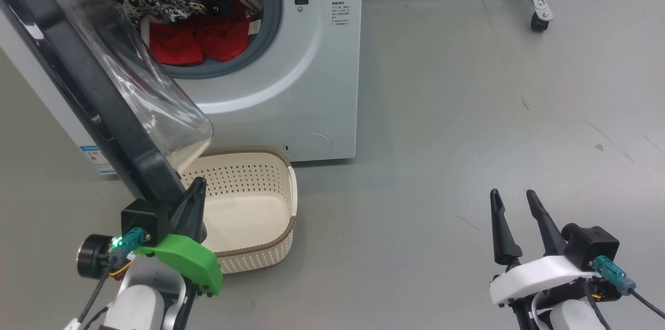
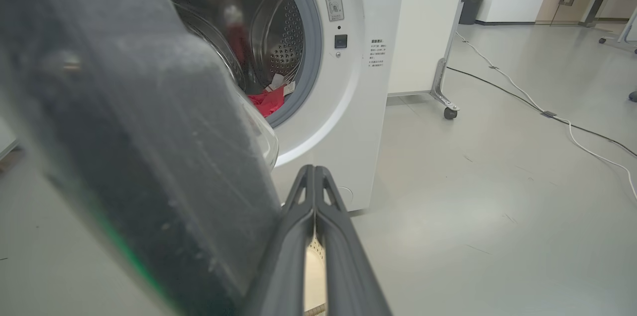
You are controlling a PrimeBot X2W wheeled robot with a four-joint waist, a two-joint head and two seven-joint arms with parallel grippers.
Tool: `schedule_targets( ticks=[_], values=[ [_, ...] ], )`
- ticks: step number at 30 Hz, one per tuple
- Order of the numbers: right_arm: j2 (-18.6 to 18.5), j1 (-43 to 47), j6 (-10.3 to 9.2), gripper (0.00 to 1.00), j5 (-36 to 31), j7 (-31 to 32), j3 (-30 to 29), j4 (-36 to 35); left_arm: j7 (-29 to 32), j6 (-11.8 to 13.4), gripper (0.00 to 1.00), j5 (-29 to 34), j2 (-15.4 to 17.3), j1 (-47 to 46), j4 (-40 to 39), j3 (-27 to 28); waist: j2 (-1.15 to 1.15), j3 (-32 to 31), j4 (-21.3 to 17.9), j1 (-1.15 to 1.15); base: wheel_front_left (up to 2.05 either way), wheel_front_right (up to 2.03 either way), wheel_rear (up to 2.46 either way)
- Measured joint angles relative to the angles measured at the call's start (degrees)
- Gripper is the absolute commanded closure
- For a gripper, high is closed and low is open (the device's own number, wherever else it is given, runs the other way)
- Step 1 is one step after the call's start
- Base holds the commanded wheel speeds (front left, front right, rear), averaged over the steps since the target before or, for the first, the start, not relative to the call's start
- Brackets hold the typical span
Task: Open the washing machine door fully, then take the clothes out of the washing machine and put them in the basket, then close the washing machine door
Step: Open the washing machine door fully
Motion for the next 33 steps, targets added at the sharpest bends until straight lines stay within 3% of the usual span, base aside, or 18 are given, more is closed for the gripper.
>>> schedule_targets(
  ticks=[15, 33],
  values=[
    [0.2, 0.0, 0.19, 0.0, -0.5, 0.0, -0.6, 0.1, -1.2, 0.0, 1.0, -0.4, -0.6, -0.9, 3.3, 0.2, 0.0, -0.1, 1.5, 0.0, 0.0, 0.0, 0.0],
    [0.3, 0.1, 0.49, 0.0, -0.9, 0.0, -0.6, 0.6, -3.7, -0.1, 1.0, -0.6, -1.1, -1.3, 6.9, -0.5, 0.0, -1.2, 8.6, 0.0, 0.0, 0.0, 0.0]
  ],
)
